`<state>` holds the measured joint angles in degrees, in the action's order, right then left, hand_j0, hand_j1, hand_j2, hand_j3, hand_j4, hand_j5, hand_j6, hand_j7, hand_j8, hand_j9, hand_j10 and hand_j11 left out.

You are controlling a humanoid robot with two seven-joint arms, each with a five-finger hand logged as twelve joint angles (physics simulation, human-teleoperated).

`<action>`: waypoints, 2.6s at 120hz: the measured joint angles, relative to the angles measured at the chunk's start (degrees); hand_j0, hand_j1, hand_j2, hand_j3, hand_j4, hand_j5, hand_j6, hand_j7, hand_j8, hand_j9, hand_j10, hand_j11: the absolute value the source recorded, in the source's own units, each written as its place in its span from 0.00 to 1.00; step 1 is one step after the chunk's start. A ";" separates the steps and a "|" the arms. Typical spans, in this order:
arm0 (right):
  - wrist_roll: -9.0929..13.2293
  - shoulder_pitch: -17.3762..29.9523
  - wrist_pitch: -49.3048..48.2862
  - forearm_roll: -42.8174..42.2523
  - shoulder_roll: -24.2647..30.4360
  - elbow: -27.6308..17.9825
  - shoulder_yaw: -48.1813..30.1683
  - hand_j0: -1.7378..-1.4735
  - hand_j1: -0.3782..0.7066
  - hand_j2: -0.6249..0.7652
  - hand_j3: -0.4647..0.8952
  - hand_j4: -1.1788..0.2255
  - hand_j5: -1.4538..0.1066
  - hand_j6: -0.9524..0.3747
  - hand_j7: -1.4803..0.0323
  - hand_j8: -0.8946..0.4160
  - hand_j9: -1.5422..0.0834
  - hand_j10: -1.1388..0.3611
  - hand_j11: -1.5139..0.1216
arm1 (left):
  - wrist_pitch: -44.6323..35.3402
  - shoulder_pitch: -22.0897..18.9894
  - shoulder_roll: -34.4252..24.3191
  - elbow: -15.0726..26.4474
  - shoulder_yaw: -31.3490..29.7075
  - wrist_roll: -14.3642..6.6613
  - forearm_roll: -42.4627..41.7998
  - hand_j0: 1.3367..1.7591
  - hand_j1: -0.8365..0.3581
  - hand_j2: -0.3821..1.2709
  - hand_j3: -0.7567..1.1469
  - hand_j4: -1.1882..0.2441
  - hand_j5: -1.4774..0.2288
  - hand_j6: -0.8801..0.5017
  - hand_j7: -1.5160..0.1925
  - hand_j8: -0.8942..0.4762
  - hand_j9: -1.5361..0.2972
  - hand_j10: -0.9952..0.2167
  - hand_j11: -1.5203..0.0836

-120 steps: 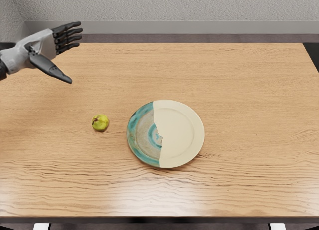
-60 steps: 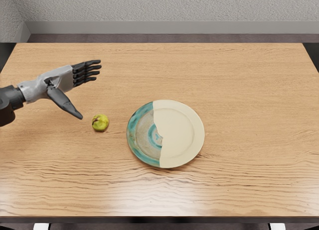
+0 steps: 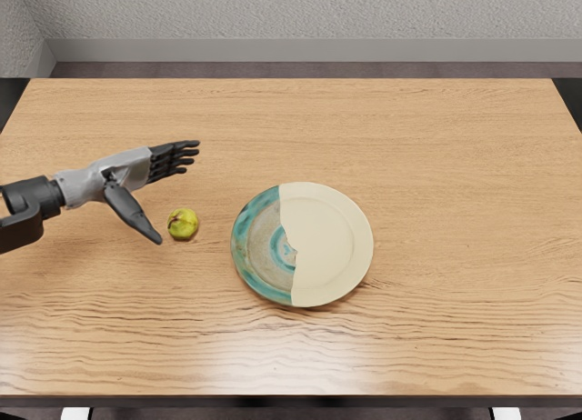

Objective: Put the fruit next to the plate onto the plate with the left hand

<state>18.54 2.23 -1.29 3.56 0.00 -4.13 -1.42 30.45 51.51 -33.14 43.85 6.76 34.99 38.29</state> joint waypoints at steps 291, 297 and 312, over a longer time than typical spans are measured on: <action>0.00 -0.47 -0.02 -0.03 0.00 -0.01 0.00 0.30 0.03 0.45 0.34 0.84 0.93 0.72 0.98 0.68 0.95 0.76 0.93 | -14.33 -5.90 0.97 4.41 -0.07 0.01 -0.55 0.76 0.78 0.26 0.40 0.68 0.70 0.48 0.72 0.49 0.68 0.64 0.77; 0.00 -0.50 -0.02 -0.04 0.00 -0.01 0.00 0.30 0.03 0.45 0.34 0.84 0.93 0.72 0.98 0.68 0.95 0.76 0.93 | -14.32 -5.90 0.97 4.20 -0.08 0.01 -0.53 0.76 0.77 0.26 0.40 0.67 0.69 0.47 0.71 0.48 0.68 0.63 0.76; 0.00 -0.58 -0.01 -0.04 0.00 -0.01 0.00 0.30 0.03 0.45 0.34 0.84 0.93 0.72 0.98 0.68 0.95 0.76 0.93 | -14.20 -5.90 0.97 4.22 -0.13 0.01 -0.45 0.76 0.75 0.26 0.40 0.66 0.68 0.46 0.70 0.47 0.66 0.62 0.75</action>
<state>18.54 1.65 -1.30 3.52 0.00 -4.13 -1.41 16.25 45.61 -32.17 48.07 6.62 35.00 37.84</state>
